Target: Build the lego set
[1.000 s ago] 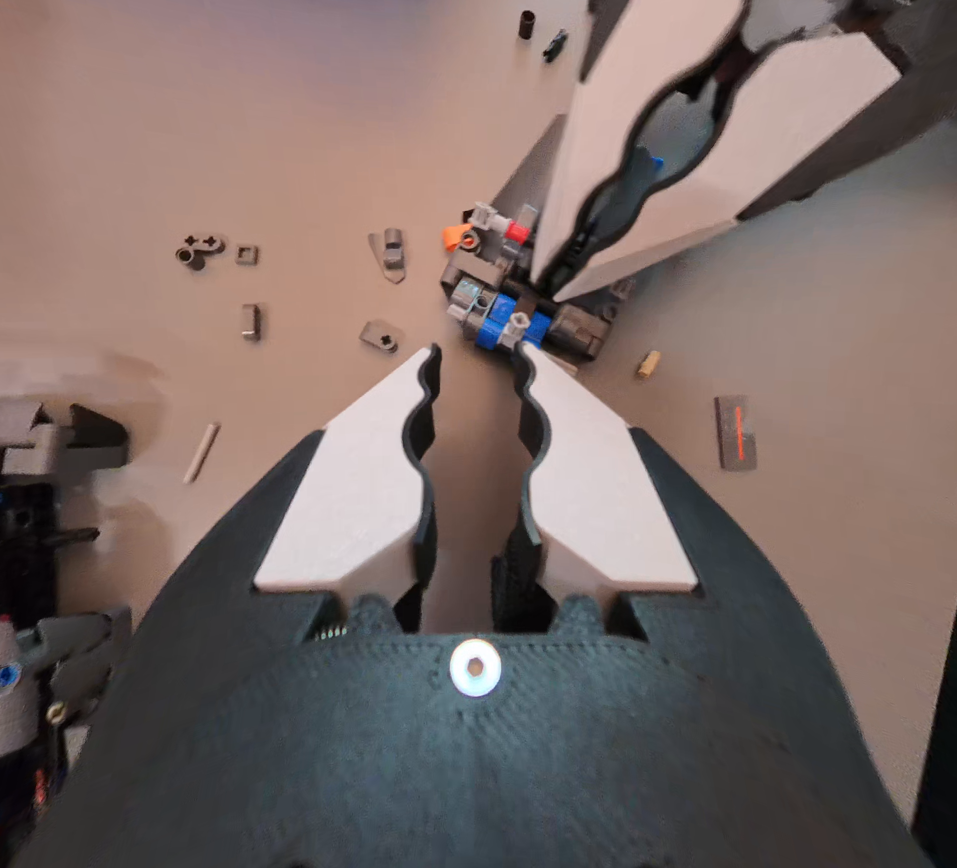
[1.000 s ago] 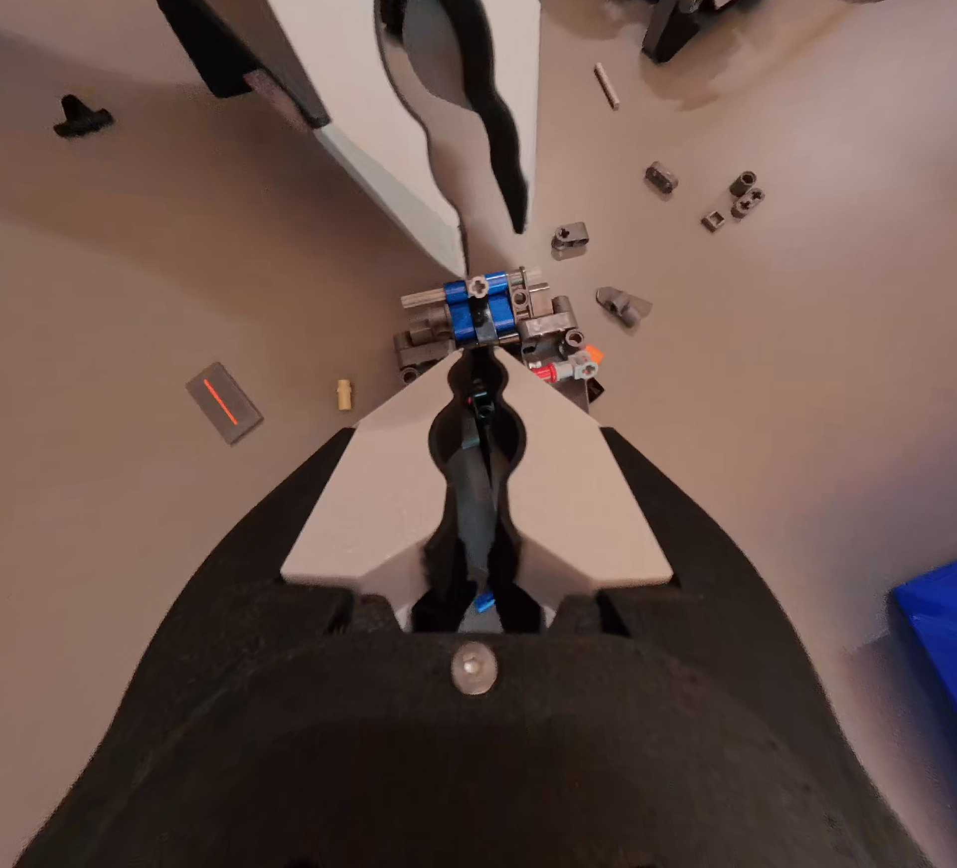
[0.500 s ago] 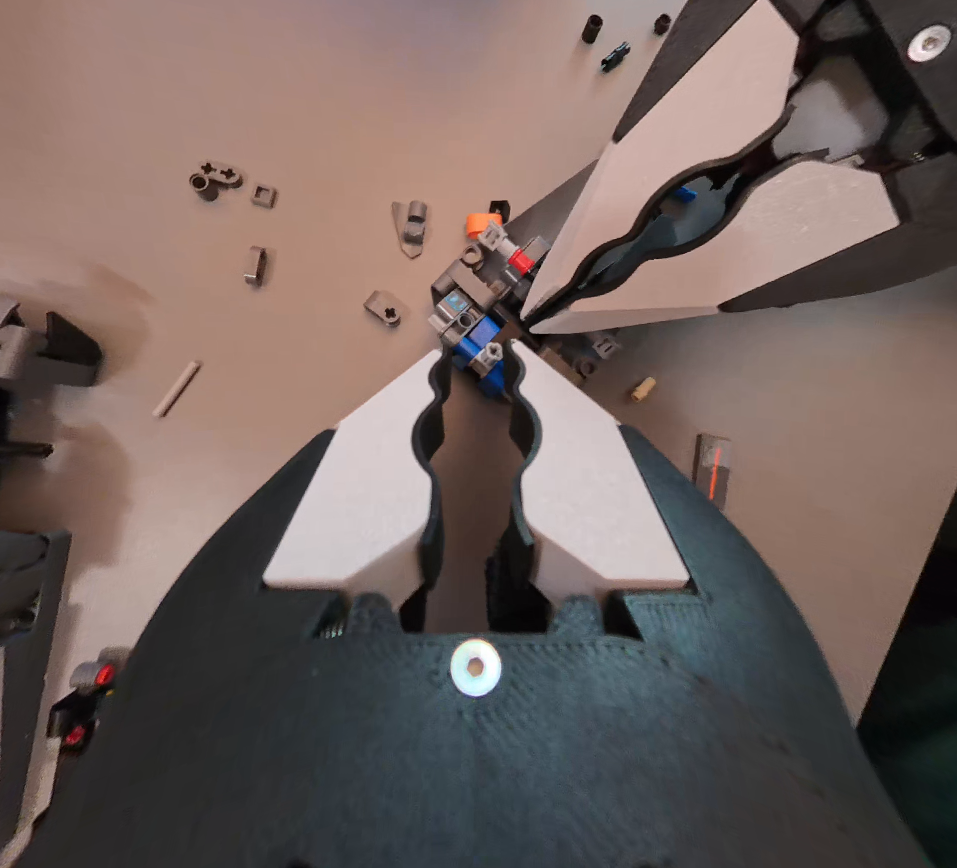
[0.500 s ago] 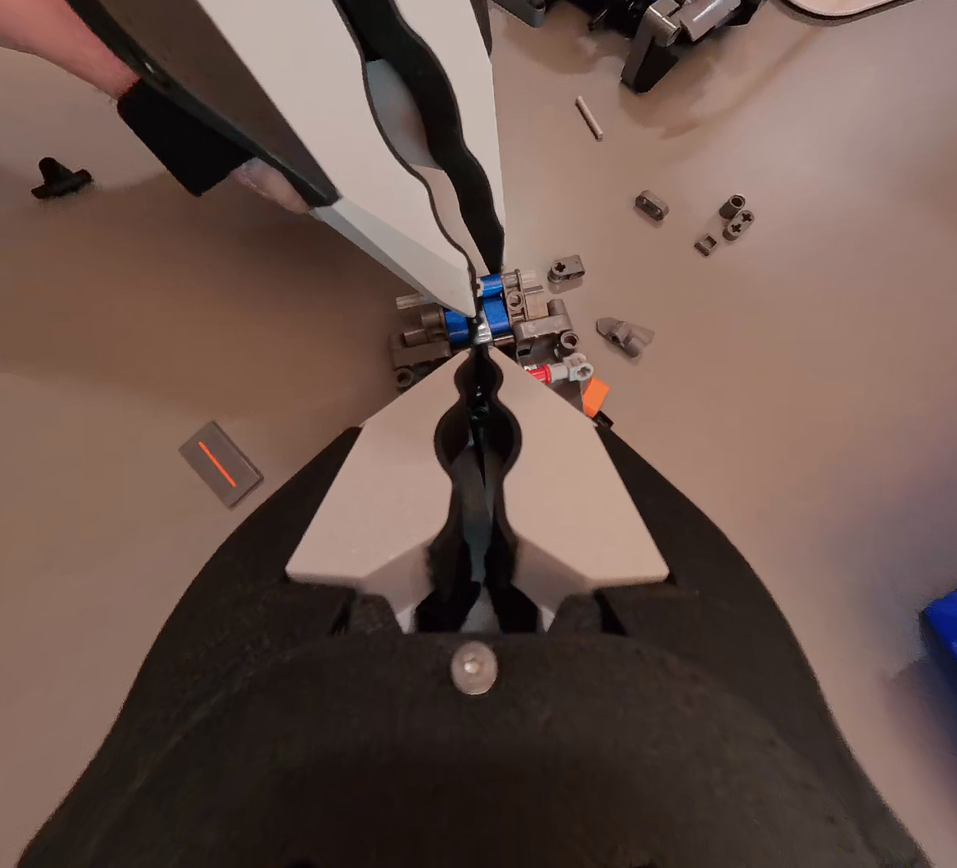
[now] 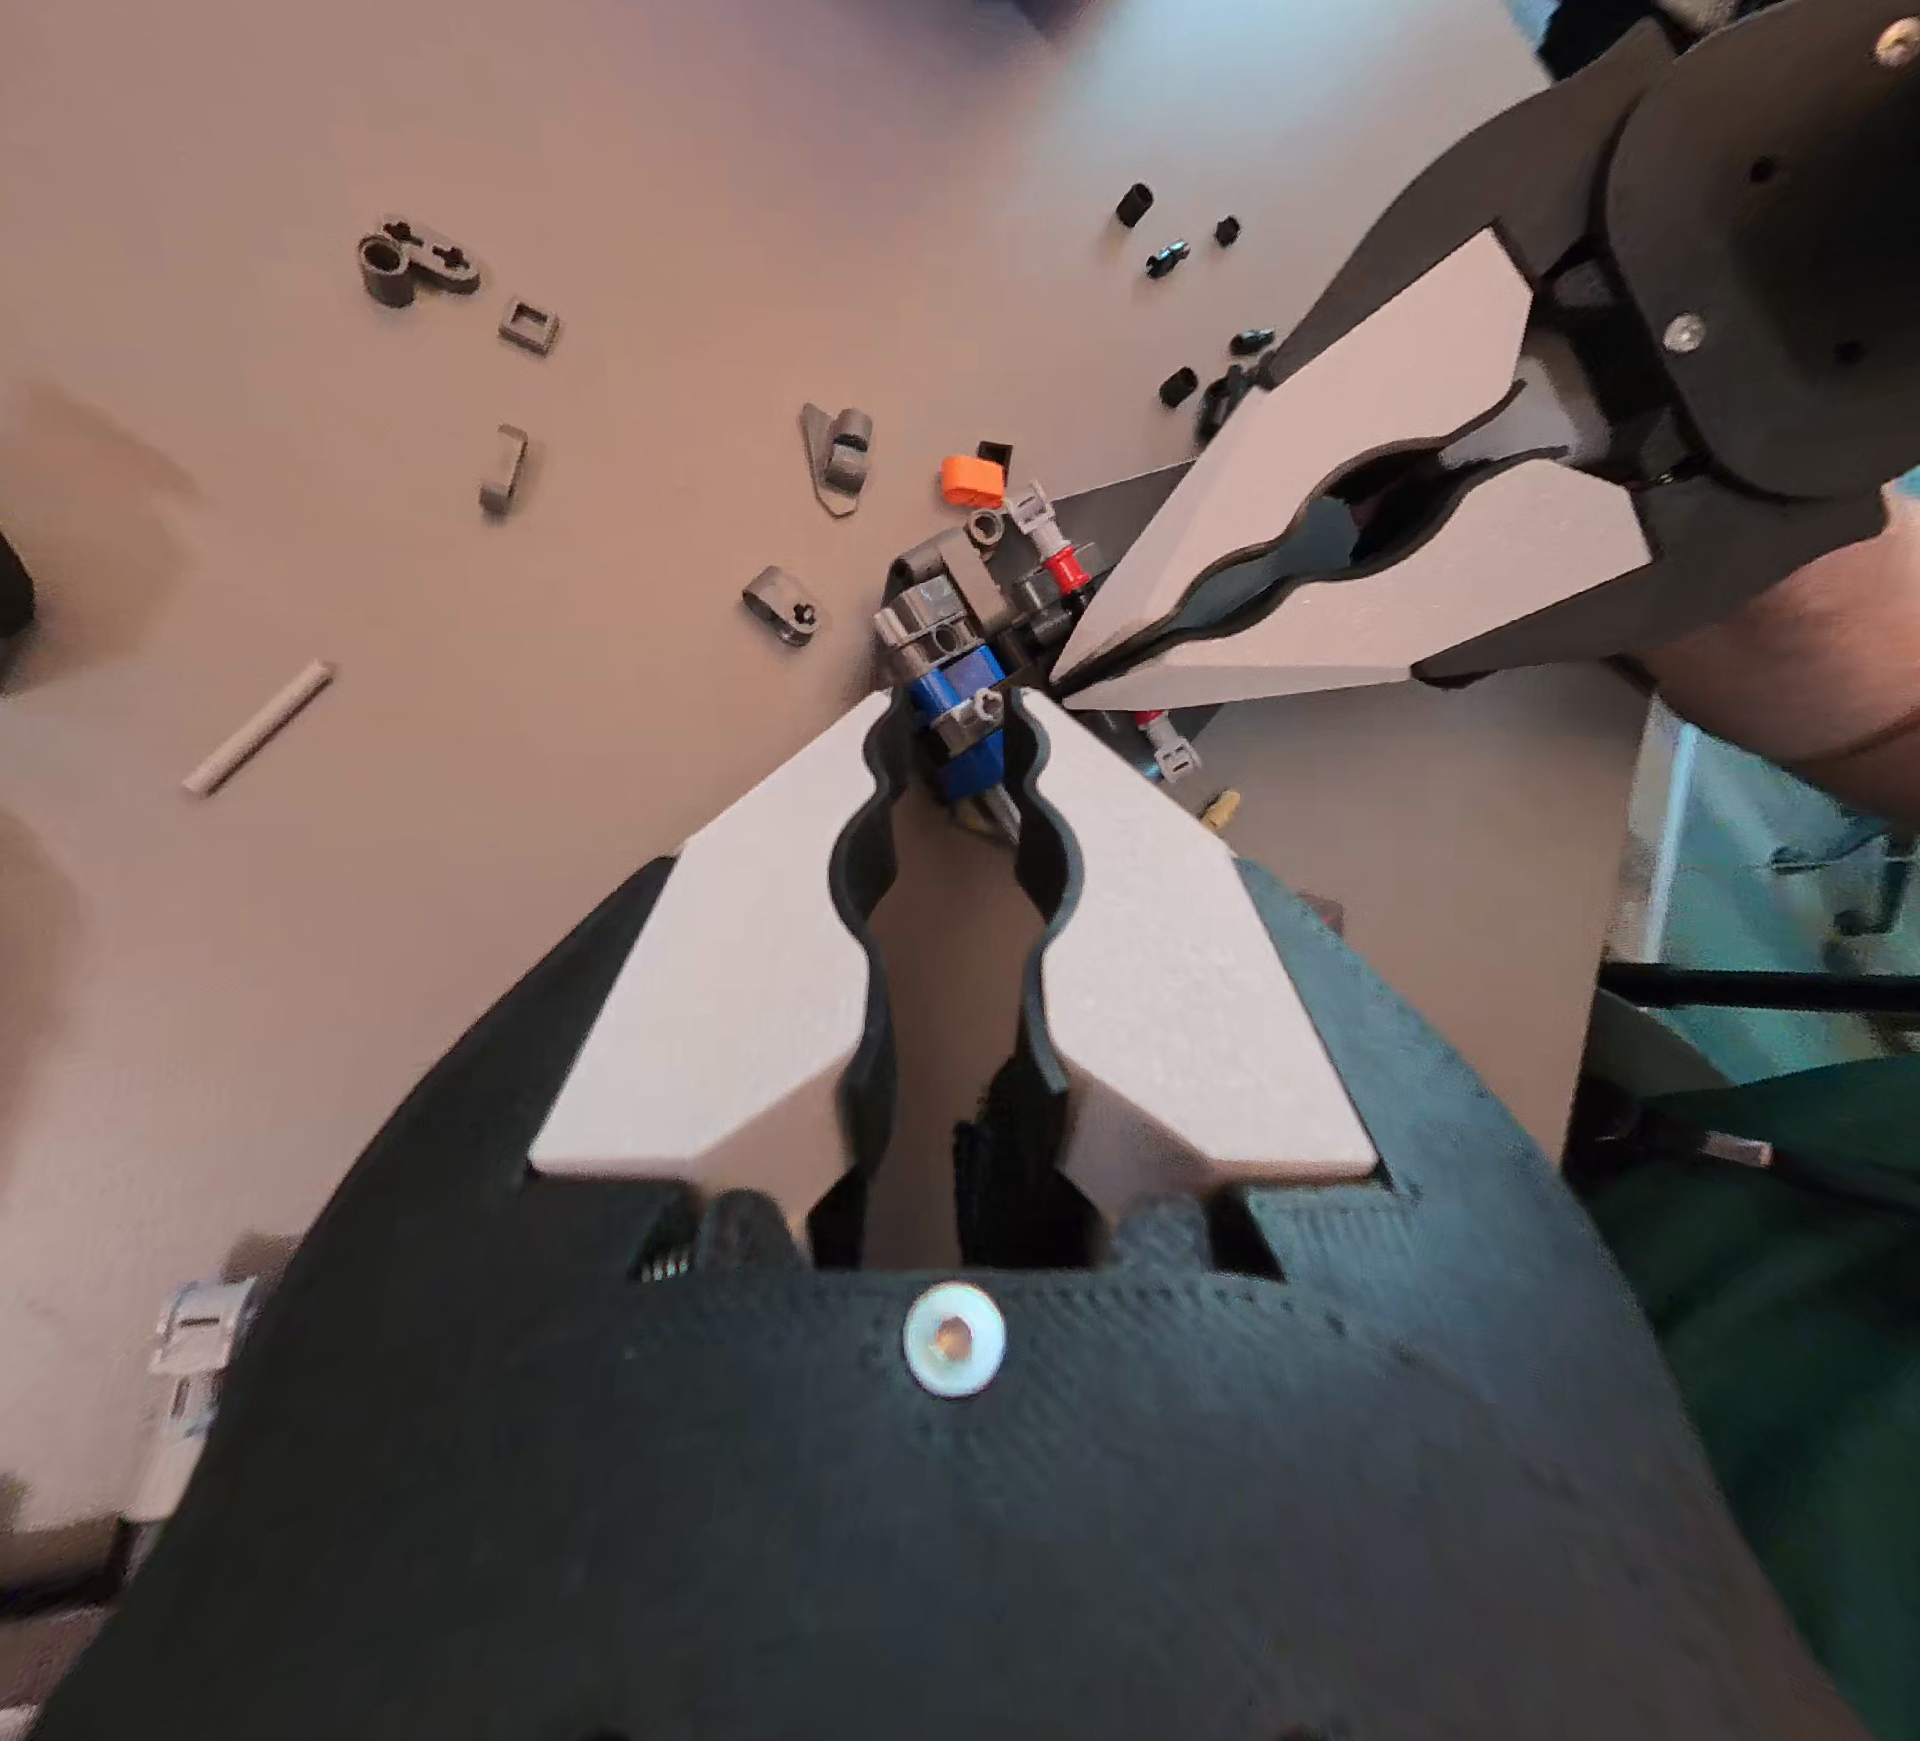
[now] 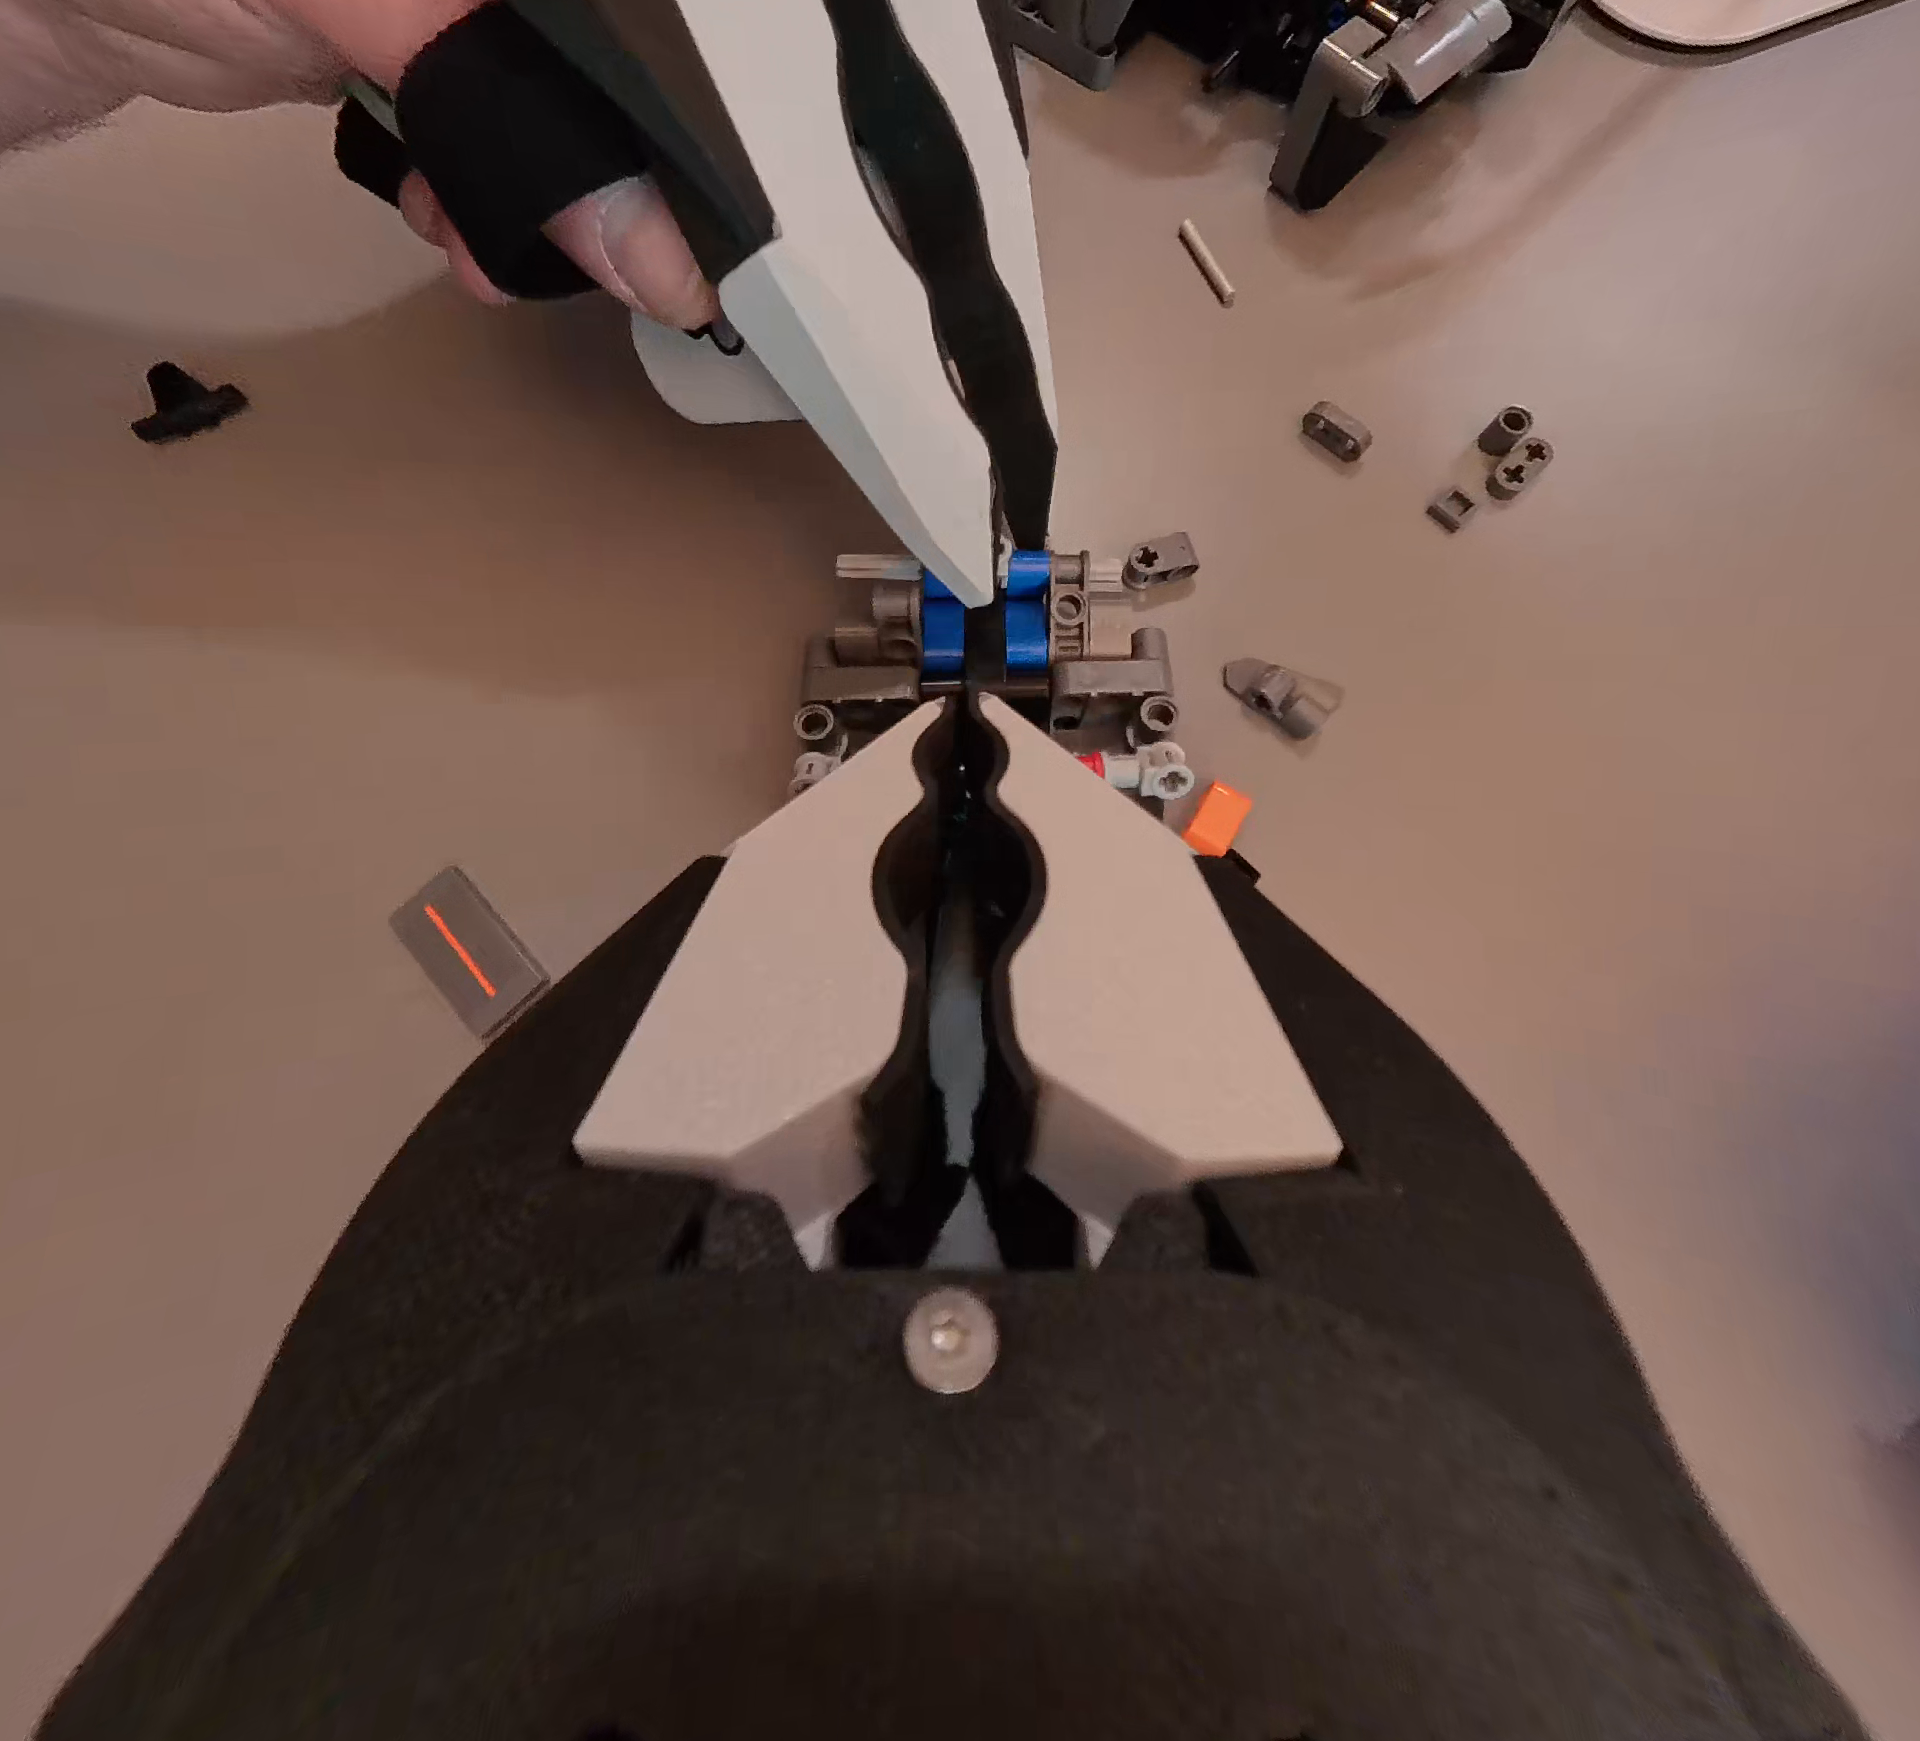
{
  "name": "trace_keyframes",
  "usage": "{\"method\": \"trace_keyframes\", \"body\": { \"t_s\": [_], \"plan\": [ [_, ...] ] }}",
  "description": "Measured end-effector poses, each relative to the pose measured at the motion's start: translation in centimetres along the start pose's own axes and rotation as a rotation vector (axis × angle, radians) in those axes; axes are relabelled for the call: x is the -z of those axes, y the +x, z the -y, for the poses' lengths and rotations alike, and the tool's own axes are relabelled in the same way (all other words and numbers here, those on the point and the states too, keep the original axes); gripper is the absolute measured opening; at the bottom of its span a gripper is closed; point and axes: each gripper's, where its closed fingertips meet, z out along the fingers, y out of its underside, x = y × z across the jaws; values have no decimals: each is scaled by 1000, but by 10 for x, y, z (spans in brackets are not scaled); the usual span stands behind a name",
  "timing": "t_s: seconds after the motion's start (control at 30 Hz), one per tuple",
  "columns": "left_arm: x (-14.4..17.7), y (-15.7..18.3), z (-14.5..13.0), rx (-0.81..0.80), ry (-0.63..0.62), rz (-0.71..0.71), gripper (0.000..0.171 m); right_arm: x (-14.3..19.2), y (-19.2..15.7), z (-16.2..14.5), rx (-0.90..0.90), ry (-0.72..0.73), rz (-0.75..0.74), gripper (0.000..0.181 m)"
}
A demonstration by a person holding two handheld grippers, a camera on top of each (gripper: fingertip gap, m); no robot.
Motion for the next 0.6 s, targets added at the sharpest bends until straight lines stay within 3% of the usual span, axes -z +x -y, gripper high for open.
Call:
{"method": "trace_keyframes", "body": {
  "t_s": [0.2,0.5,0.6],
  "plan": [
    [1,0,0,87,49,-90,17,0,0,0,2,6,3,0],
    [-2,5,0,11,29,-49,16,6,6,12,60,64,-43,0],
    [-3,6,1,13,28,-53,15,1,5,5,62,23,-33,0]
  ]
}}
